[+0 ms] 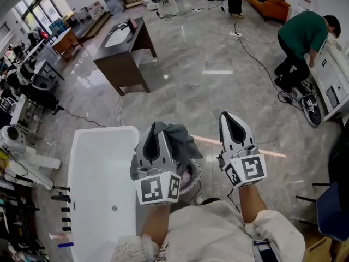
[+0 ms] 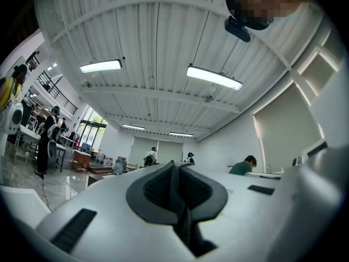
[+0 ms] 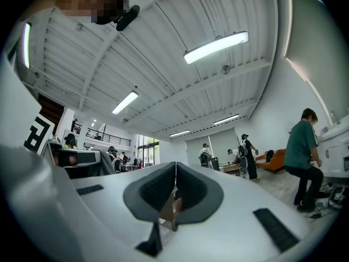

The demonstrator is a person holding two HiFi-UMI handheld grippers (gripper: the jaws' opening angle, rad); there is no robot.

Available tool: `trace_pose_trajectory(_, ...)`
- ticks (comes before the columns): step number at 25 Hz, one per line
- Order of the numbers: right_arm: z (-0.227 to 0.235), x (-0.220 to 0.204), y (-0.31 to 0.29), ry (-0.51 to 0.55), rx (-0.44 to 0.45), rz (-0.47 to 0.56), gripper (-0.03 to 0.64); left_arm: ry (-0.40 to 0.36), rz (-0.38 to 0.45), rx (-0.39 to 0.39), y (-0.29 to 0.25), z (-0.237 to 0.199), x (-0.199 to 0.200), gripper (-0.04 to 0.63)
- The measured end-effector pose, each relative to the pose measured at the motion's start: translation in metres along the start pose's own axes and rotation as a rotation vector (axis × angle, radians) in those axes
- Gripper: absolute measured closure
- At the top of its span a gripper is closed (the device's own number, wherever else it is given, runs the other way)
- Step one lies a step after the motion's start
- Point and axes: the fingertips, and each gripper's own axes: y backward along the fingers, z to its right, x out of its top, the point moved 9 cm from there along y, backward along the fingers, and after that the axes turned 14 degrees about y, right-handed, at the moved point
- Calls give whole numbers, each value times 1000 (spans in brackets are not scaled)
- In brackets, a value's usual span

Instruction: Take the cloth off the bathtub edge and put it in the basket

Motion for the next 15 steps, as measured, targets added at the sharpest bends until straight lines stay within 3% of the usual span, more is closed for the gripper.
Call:
trace_pose_trajectory(7,1,-4,3,17,-18,-28,627,40,-18,-14,-3,-5,-9,581)
trace_pose_trajectory(15,-25,-3,-14,25,16,-50,627,79,-42,56,6,-48,-7,581)
